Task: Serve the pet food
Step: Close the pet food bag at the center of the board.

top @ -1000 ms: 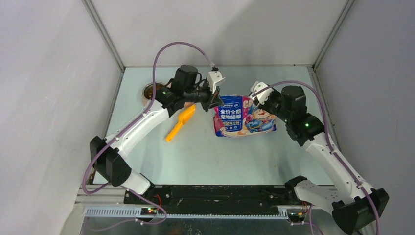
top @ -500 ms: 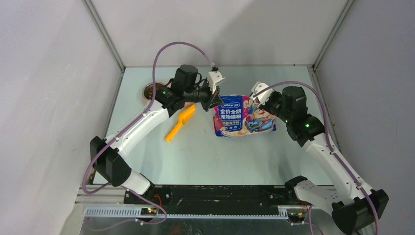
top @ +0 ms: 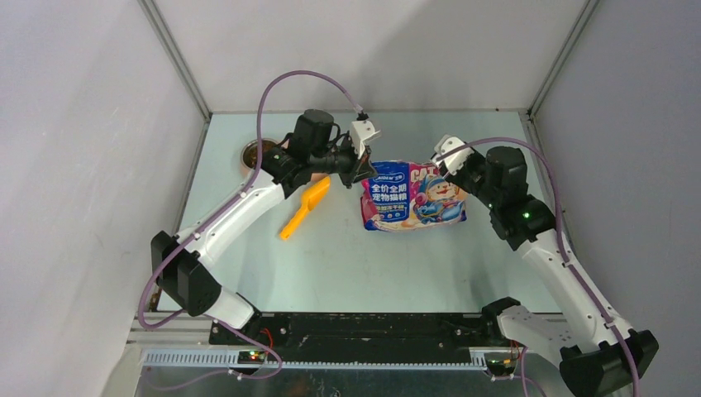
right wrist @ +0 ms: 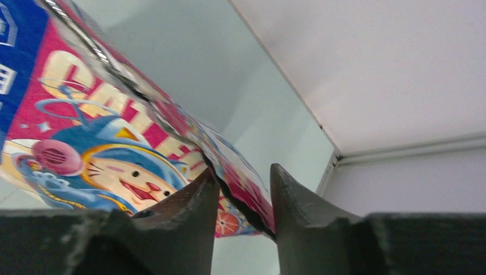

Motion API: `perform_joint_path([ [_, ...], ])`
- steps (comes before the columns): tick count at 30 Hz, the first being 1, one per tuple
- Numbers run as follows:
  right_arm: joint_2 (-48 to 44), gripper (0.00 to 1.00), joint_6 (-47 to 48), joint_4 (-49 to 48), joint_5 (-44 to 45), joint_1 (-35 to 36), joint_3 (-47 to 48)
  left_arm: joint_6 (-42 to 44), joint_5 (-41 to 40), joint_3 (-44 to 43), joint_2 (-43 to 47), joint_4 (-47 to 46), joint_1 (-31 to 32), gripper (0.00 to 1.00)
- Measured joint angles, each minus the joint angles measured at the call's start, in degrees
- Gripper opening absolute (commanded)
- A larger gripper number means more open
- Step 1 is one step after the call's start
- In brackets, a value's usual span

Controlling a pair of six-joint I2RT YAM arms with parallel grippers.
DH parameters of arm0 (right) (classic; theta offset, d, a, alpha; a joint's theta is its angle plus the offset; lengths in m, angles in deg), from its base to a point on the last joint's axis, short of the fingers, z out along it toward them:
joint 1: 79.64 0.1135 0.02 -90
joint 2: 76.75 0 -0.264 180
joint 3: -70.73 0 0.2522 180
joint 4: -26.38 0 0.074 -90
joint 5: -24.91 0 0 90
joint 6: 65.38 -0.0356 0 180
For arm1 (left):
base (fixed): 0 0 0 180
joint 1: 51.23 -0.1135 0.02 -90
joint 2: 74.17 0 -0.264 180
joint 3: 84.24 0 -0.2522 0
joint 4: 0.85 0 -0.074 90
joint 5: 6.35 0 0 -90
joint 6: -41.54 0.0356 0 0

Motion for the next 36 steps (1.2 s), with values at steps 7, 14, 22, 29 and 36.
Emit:
perform_joint_path([
  [7,-2.14,0.45,1.79,-0.61,2.4,-1.7,-1.05,-0.02,-0.46,0.0,0.17,0.39,0.0,0.0],
  [14,-2.36,0.11,3.37,-1.25,2.43,-2.51,-2.1,-0.02,-0.48,0.0,0.2,0.46,0.0,0.0],
  [22,-2.84,0.0,3.52,-1.53,2.21,-2.56,-2.69,0.0,-0.74,0.0,0.22,0.26,0.0,0.0],
  [29,-3.52,0.31,1.03,-1.38,0.42,-3.78,-2.91,-0.04,-0.7,0.0,0.22,0.26,0.0,0.0],
  [36,-3.48,0.43,0.87,0.83,-0.5,-7.48,-0.24,-0.04,-0.83,0.0,0.28,0.52,-0.02,0.0],
])
